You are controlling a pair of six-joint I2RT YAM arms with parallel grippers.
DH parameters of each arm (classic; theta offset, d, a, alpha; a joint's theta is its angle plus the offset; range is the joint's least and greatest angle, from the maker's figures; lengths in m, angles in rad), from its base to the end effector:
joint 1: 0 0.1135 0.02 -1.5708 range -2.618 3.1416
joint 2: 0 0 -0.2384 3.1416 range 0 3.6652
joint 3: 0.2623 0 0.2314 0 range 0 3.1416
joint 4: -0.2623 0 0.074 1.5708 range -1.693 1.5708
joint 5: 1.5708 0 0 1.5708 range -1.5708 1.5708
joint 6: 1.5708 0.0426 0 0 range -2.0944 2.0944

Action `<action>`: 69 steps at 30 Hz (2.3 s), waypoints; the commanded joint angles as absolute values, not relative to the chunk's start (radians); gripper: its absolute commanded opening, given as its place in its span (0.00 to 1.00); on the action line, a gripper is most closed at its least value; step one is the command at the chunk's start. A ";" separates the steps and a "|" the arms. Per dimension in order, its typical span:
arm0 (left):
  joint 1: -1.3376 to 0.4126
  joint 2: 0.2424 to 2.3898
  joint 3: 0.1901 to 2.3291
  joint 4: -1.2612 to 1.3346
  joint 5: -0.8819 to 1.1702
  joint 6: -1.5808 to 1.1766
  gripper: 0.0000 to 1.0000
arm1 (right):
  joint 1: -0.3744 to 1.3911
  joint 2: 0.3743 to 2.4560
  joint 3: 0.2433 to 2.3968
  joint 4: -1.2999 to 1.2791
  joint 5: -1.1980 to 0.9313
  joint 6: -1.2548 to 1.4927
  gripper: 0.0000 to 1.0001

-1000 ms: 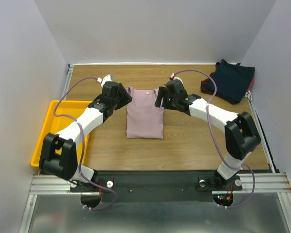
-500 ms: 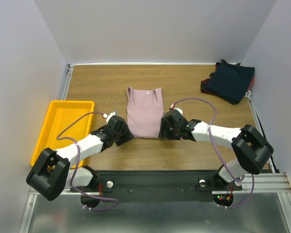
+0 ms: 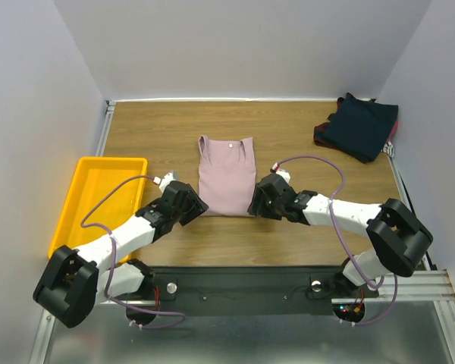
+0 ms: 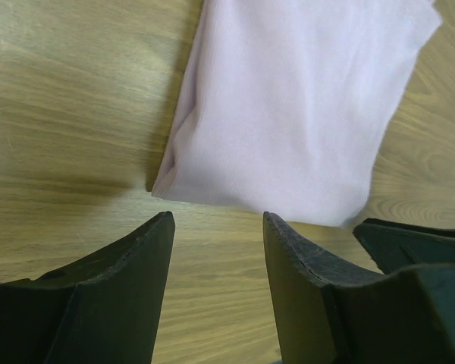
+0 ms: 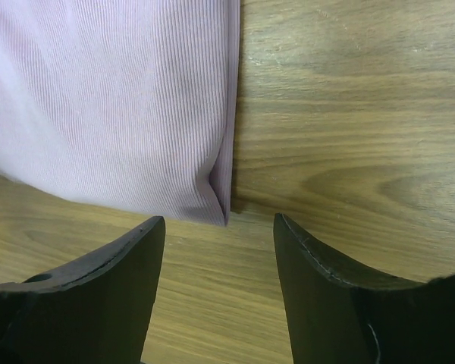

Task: Fold and stack the tank tops
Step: Fold the tank top

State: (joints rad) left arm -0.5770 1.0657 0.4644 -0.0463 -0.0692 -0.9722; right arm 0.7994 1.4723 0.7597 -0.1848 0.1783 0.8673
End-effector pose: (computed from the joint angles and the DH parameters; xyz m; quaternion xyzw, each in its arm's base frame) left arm 0.1825 -0.1152 0.1749 -0.1908 0.8744 -0.2892 0.3398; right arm 0.1987 0.1935 0.1594 0.0613 0.9386 0.1871 0.2835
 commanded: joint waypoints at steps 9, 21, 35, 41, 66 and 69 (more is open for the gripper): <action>-0.509 1.250 0.489 0.064 -0.048 -0.914 0.59 | 0.807 1.545 0.769 -0.068 0.201 0.930 0.57; -0.558 1.319 0.437 0.086 -0.051 -0.939 0.40 | 0.805 1.571 0.710 -0.029 0.183 0.945 0.44; -0.641 1.295 0.433 0.009 -0.046 -0.937 0.17 | 0.805 1.507 0.669 -0.095 0.170 0.876 0.04; -0.643 1.166 0.419 -0.061 0.029 -0.931 0.45 | 0.808 1.379 0.608 -0.184 0.129 0.867 0.02; -0.796 1.038 0.225 0.011 0.087 -1.224 0.44 | 0.824 1.175 0.468 -0.255 0.029 0.942 0.02; -0.796 1.074 0.244 0.002 0.061 -1.216 0.44 | 0.824 1.166 0.465 -0.255 0.026 0.957 0.02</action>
